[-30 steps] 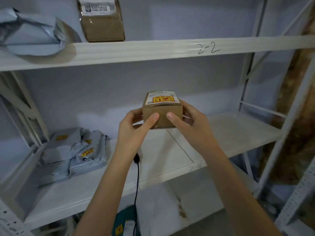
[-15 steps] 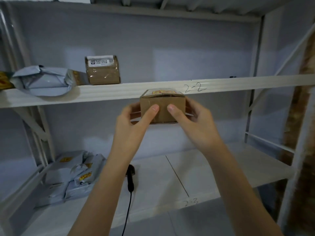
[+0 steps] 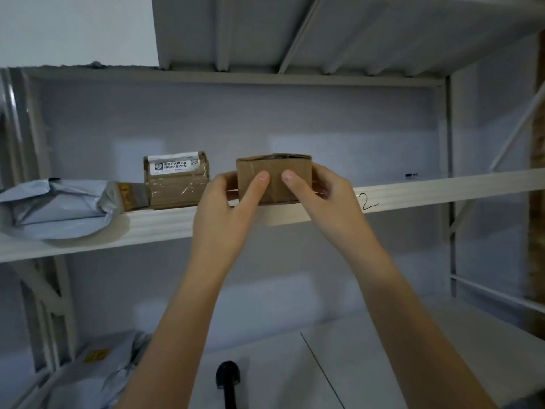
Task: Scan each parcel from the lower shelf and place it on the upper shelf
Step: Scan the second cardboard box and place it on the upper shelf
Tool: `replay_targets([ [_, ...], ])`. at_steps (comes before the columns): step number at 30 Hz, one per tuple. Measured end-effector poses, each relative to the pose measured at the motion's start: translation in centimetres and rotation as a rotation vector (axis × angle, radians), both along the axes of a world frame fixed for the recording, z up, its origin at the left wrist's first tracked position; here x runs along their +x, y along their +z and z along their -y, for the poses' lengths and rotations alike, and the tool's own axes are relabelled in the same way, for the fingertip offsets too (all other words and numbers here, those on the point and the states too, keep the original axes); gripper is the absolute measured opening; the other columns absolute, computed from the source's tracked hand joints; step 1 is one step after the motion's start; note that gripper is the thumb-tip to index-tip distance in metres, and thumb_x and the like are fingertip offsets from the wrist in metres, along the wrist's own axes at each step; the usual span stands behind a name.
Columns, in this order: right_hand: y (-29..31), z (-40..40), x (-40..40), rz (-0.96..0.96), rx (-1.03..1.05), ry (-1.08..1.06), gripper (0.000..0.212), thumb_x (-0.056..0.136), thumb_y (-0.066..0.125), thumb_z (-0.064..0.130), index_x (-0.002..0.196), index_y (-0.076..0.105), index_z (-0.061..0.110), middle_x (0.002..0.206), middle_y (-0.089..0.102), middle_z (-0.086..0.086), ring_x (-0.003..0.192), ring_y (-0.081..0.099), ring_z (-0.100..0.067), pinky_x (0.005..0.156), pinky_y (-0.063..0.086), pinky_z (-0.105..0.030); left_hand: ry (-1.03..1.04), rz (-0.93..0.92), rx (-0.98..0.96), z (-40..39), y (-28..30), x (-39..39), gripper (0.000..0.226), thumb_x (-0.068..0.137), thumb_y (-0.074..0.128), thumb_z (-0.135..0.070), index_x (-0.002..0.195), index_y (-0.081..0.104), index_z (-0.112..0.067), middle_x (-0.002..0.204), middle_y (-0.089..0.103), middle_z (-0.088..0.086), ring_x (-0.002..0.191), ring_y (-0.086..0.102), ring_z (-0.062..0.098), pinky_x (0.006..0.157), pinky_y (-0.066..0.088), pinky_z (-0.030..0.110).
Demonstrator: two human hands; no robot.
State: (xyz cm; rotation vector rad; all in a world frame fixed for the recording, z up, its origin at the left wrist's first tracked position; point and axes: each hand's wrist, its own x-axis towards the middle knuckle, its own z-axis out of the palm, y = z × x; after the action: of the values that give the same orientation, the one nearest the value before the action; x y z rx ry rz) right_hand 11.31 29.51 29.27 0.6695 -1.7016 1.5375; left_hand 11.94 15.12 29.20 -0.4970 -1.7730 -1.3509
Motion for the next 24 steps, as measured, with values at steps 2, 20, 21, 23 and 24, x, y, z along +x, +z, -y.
replay_targets([
  [2,0.2,0.2,-1.7,0.016,-0.009,-0.018,0.037,0.086,0.064,0.035,0.117,0.064,0.014,0.108,0.071,0.004,0.102,0.065,-0.008,0.09,0.052,-0.025,0.045,0.013,-0.028,-0.1,0.3,-1.1,0.042,0.085,0.058,-0.05,0.112,0.062,-0.018,0.105,0.068,-0.007,0.098,0.063,0.008,0.086,0.048,0.027],
  [20,-0.1,-0.9,-8.7,-0.081,0.429,-0.418,0.055,0.096,0.028,0.053,0.139,0.041,0.021,0.147,0.042,0.001,0.14,0.029,-0.013,0.117,0.007,-0.025,0.82,-0.228,-0.304,-2.2,-0.3,-6.4,0.048,0.094,0.043,-0.036,0.127,0.049,-0.002,0.115,0.062,0.016,0.104,0.058,0.033,0.077,0.047,0.041],
  [21,-0.8,-1.1,-8.6,-0.183,0.379,-0.463,0.06,0.096,0.025,0.051,0.145,0.032,0.017,0.154,0.031,-0.001,0.143,0.021,-0.011,0.117,0.005,-0.022,0.884,-0.334,-0.32,-2.0,-0.9,-6.3,0.046,0.094,0.045,-0.031,0.126,0.05,0.0,0.117,0.062,0.018,0.105,0.059,0.033,0.08,0.048,0.042],
  [23,-2.1,-1.3,-8.6,-0.457,0.341,-0.568,0.06,0.097,0.024,0.042,0.145,0.031,0.008,0.155,0.028,-0.007,0.144,0.02,-0.015,0.119,0.01,-0.026,0.965,-0.504,-0.376,-2.0,-2.4,-6.2,0.045,0.092,0.049,-0.023,0.13,0.05,0.001,0.128,0.058,0.018,0.116,0.056,0.031,0.092,0.044,0.04],
  [24,-2.8,-1.4,-8.7,-0.564,0.355,-0.589,0.058,0.097,0.023,0.038,0.143,0.033,0.004,0.153,0.03,-0.011,0.144,0.022,-0.019,0.12,0.014,-0.031,0.978,-0.552,-0.424,-2.1,-3.1,-6.3,0.047,0.092,0.05,-0.021,0.133,0.048,0.001,0.135,0.054,0.018,0.124,0.051,0.03,0.099,0.039,0.039],
])
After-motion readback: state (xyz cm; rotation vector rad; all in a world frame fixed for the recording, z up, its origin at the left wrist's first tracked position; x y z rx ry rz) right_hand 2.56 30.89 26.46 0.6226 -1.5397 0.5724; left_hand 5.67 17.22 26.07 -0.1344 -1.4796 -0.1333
